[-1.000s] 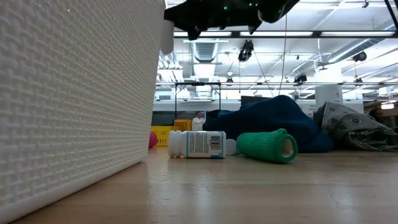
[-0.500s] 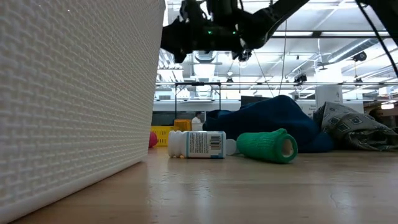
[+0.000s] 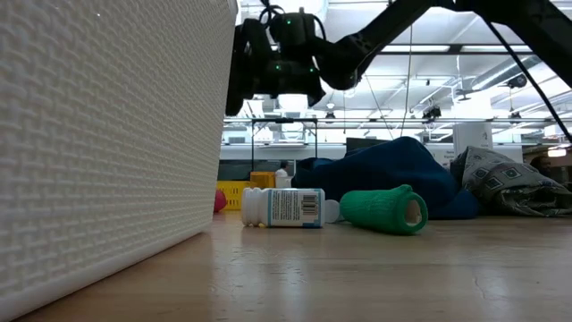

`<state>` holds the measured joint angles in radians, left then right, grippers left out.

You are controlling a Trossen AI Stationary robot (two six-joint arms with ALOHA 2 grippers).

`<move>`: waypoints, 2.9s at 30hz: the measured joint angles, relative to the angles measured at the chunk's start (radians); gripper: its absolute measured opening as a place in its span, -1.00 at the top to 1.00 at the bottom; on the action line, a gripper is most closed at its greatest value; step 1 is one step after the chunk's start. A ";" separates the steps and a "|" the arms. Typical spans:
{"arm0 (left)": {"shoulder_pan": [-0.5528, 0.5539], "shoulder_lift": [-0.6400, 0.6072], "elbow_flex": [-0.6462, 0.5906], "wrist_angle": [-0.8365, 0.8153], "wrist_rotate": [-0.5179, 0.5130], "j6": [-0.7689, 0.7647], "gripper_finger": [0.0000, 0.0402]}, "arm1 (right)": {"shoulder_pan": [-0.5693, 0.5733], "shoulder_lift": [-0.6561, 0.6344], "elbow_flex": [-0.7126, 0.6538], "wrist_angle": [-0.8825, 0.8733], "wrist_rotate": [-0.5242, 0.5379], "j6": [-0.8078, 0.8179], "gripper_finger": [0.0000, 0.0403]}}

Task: Pick & place medical supplies in basket/bin
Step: Put the white bandage into the transparent bin, then put the green bandage into the transparent bin

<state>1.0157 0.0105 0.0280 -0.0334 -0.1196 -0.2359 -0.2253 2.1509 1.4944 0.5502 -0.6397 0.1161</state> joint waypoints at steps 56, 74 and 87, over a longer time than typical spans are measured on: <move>0.000 0.000 0.000 0.000 0.000 0.000 -0.60 | 0.005 0.100 -0.010 -0.011 0.039 -0.029 0.06; 0.000 0.011 0.000 0.000 0.000 0.000 -0.60 | -0.036 0.003 0.024 0.001 0.028 -0.042 0.05; 0.000 0.013 0.000 0.000 0.000 0.000 -0.60 | -0.081 -0.166 0.024 -0.413 0.038 -0.274 0.05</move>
<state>1.0153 0.0234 0.0280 -0.0334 -0.1192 -0.2359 -0.3062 1.9849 1.5181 0.1371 -0.6014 -0.1578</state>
